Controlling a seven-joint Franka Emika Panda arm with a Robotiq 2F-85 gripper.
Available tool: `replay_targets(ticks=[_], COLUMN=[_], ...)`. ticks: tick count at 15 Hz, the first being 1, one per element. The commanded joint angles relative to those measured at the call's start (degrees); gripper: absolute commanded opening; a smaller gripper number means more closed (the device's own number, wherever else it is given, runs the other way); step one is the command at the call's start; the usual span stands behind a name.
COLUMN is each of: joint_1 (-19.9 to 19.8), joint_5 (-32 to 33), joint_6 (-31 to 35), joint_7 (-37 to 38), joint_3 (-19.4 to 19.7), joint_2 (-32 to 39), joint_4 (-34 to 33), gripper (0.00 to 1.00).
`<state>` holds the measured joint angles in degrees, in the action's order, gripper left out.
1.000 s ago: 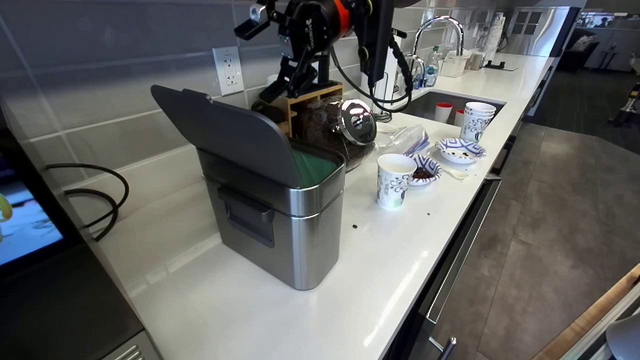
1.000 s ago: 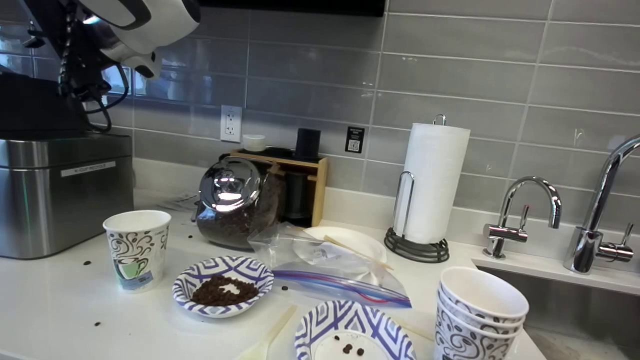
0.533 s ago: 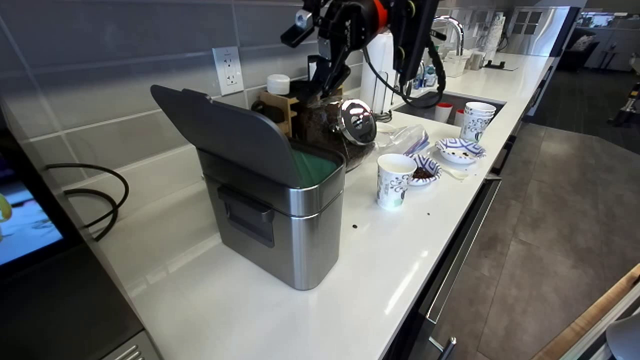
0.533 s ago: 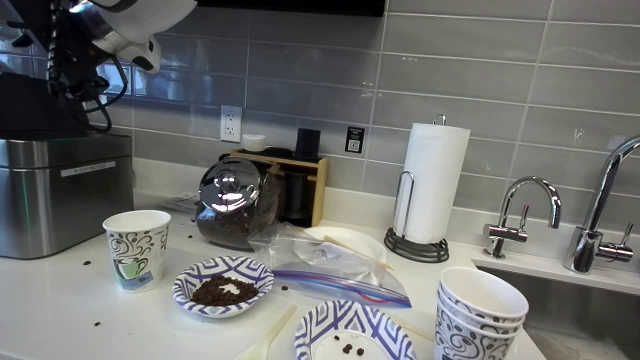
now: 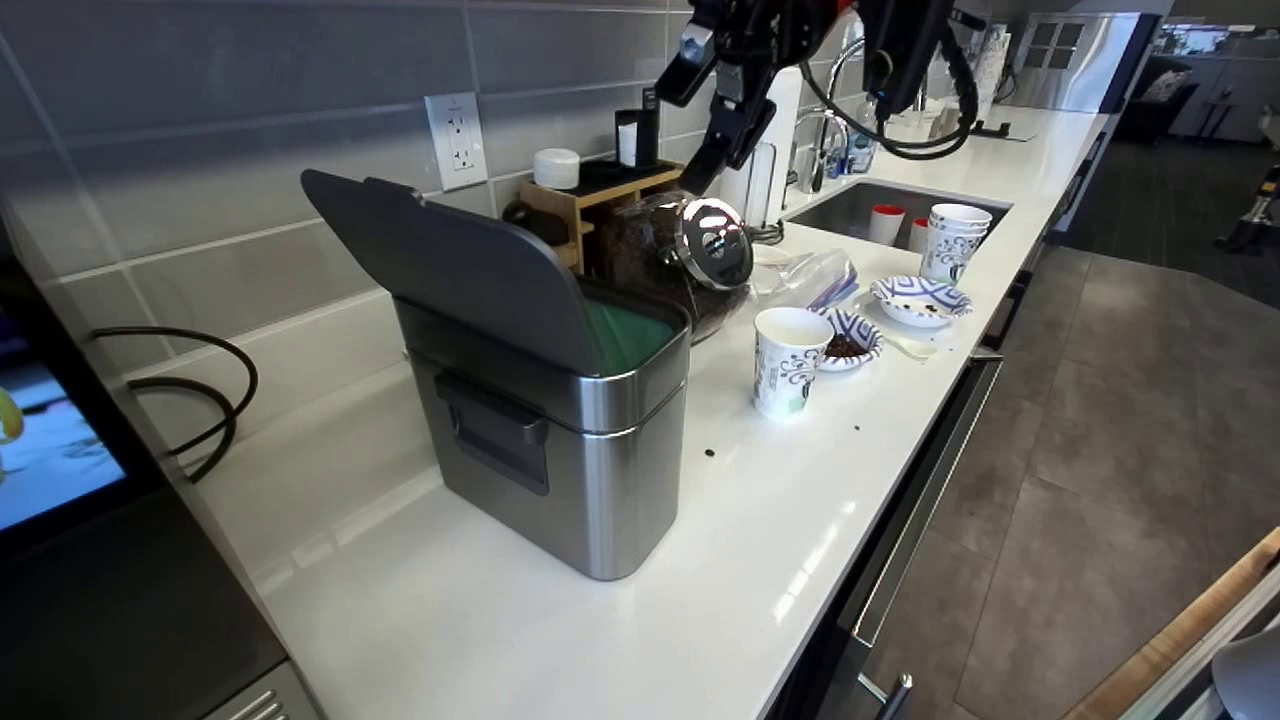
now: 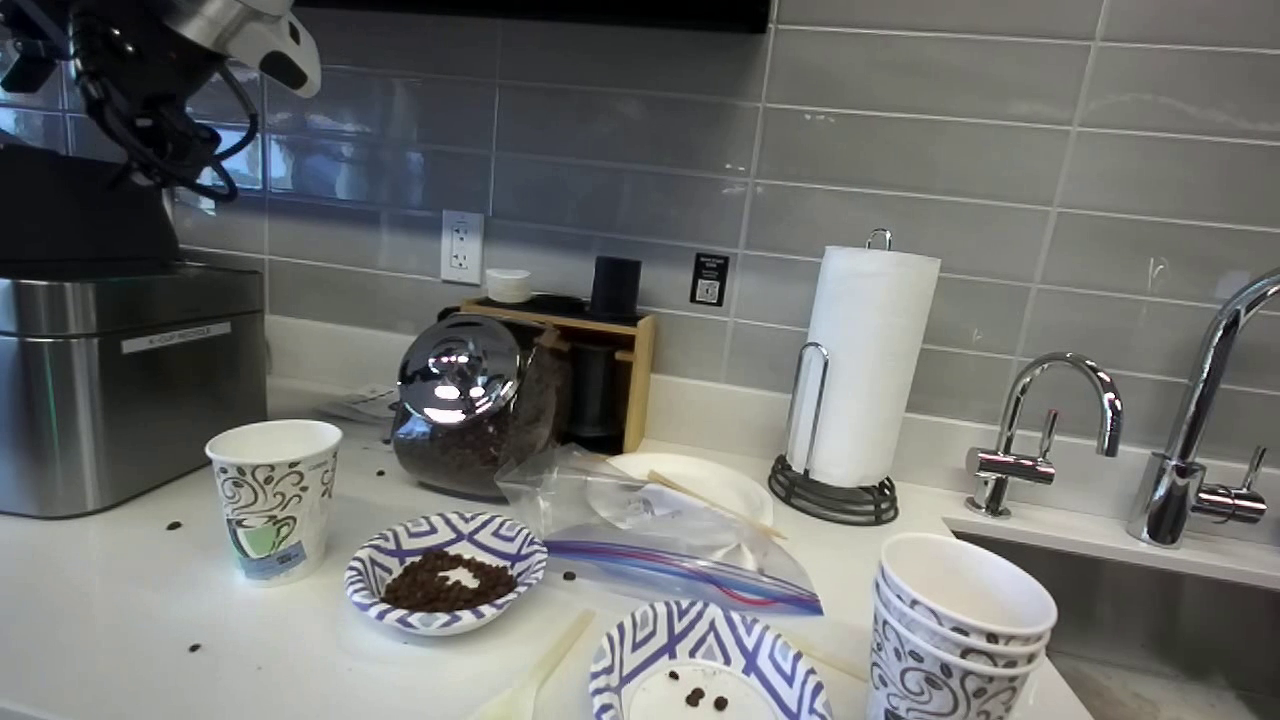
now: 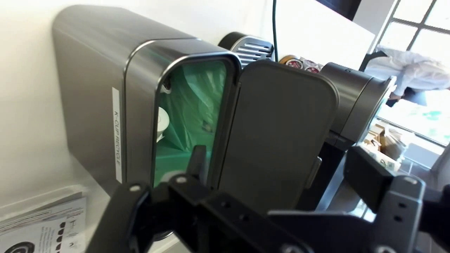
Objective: Open the lid of the bin
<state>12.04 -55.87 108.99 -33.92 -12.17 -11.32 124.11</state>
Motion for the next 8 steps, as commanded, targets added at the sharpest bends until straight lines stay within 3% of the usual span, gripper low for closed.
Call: replay_targets(ticks=[1,8], joint_1=[-0.31,0.25], joint_5=[5.96,20.06], joint_6=[-0.08,-1.41], joint_7=[5.32,14.57], joint_3=[0.17,-0.03], joint_2=[-4.79,-9.69], joint_4=[2.21,1.00], gripper=[1.00,1.00])
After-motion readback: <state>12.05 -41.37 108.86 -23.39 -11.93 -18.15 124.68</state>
